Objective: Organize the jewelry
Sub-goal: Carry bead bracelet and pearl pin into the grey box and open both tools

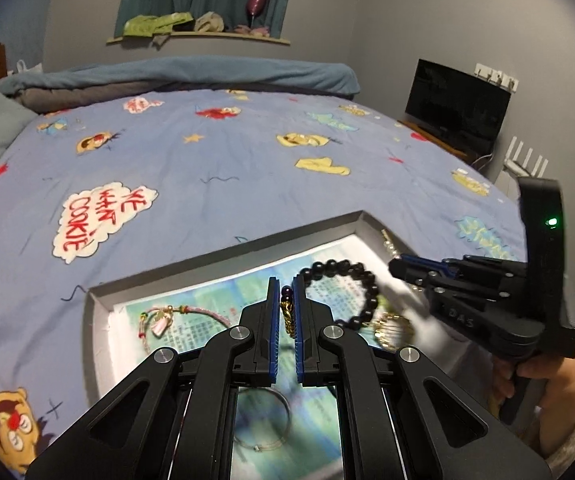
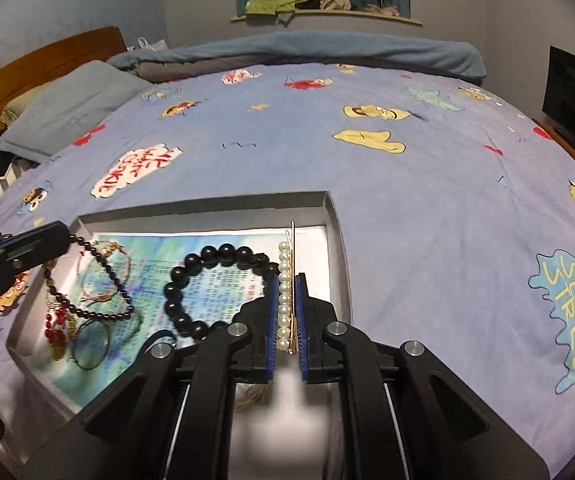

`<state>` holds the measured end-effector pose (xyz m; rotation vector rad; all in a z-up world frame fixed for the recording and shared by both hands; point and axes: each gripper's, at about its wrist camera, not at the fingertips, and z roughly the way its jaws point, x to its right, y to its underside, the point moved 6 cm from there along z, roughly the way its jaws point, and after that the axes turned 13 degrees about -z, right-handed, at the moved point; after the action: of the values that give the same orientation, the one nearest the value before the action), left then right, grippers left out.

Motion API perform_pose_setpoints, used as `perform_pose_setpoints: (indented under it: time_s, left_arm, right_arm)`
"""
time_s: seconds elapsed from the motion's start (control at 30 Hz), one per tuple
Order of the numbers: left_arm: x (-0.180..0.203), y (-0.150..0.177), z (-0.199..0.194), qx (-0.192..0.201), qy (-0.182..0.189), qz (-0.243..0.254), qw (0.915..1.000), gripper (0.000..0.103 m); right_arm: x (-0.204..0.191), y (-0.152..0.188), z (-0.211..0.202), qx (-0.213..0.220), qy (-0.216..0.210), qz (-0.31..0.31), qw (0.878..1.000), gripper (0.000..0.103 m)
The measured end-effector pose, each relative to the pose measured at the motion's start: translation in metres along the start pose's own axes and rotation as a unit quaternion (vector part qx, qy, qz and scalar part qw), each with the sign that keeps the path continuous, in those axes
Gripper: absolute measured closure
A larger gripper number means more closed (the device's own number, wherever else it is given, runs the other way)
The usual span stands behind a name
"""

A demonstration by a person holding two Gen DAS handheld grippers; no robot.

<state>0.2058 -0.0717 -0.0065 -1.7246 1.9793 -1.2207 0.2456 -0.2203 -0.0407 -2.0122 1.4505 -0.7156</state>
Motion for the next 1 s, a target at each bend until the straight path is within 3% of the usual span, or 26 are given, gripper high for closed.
perform_pose_setpoints:
  time_s: [0.37,0.53,0.83,0.97,1.0]
  left_arm:
    - [-0.02,-0.004,0.038,-0.035,-0.042,-0.008,0.9985,0.096]
    - [-0.018,0.003,0.047,-0.055,-0.07,0.017,0.9959,0.096]
    - [-0.019,0.005,0.051,-0.065,-0.072,0.018,0.9951,0.096]
    - [-0.019,0.005,0.048,-0.06,-0.075,0.019,0.9952,0.085]
    - [-0.019,0.005,0.047,-0.056,-0.077,0.021,0.9953,0.076]
  right_arm:
    - [0.001,-0.005,0.021,-0.03,0.032,-0.021,0.999,0.095]
    - [-0.002,-0.003,0.024,-0.041,0.041,-0.035,0.998,0.095]
    - [-0.002,-0.002,0.022,-0.033,0.026,-0.022,0.999,0.095]
    - [-0.003,-0.004,0.014,-0.018,0.021,-0.02,0.999,0.091]
    - [-0.004,-0.005,0.012,-0.014,0.02,-0.02,1.0,0.091]
